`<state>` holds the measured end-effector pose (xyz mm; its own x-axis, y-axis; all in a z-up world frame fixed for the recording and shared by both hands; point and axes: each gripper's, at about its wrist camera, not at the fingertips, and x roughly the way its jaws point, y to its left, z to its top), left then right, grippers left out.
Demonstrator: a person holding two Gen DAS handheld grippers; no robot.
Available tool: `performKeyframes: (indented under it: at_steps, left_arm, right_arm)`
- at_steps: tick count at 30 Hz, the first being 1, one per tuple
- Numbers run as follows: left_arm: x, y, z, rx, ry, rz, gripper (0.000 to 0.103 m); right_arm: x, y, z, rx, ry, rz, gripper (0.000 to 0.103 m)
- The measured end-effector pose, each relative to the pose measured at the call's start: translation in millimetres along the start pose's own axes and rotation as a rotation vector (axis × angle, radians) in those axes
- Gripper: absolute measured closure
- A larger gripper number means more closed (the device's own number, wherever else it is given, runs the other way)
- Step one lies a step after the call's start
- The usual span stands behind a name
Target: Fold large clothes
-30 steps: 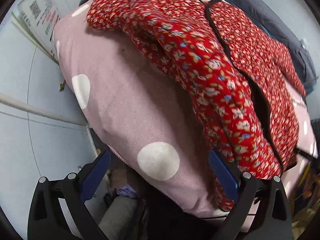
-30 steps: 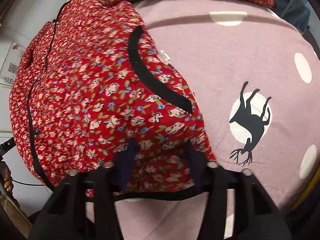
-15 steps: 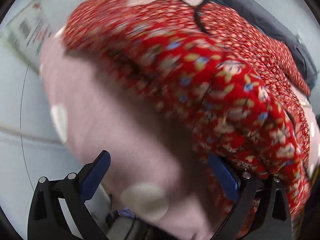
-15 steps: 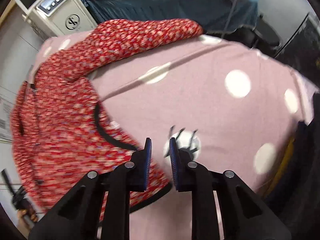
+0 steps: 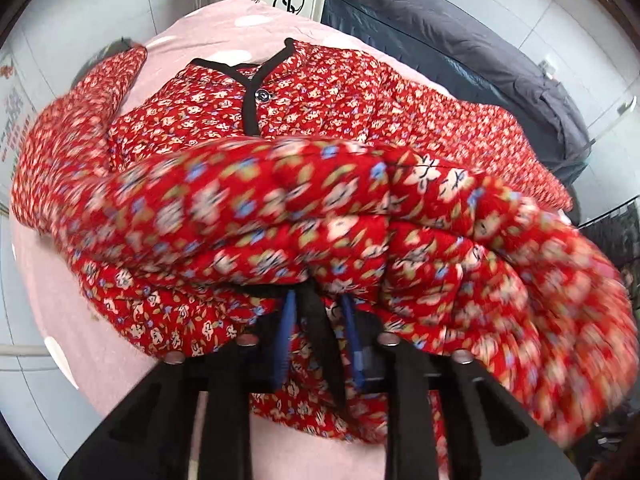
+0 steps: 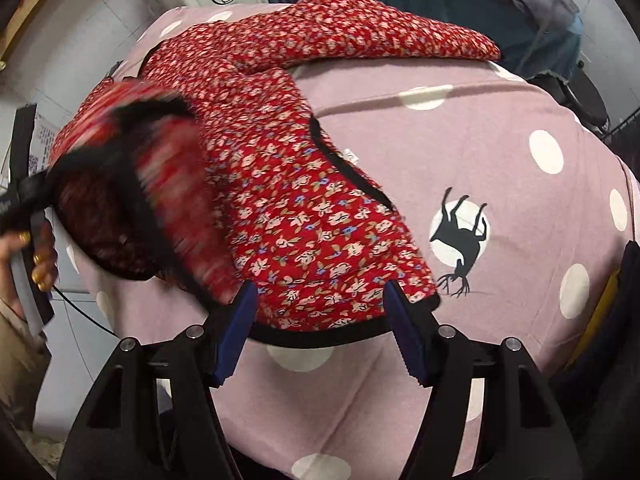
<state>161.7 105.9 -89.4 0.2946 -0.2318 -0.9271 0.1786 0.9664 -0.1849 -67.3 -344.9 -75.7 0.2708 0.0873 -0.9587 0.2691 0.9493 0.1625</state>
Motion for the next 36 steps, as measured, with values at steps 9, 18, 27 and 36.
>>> performKeyframes:
  at_steps: [9,18,27,36]
  left_arm:
    - [-65.2,44.2,-27.5,-0.052,-0.044,-0.017,0.103]
    - [10.2,49.5,-98.9,-0.071,0.144,0.131,0.046]
    - [28.3,87.6,-120.6,-0.368,0.074,-0.228,0.03]
    - [42.8,44.3,-54.5,-0.452,0.069,-0.51,0.031]
  right_arm:
    - [-22.4,41.5,-2.6,-0.121,-0.097,0.048,0.038]
    - [16.5,69.1,4.0,-0.154,0.022,0.12,0.038]
    - [31.7,38.6,-17.7,-0.069,0.099,0.11,0.038]
    - [14.7,31.7,-16.0,-0.038,0.057,0.086,0.038]
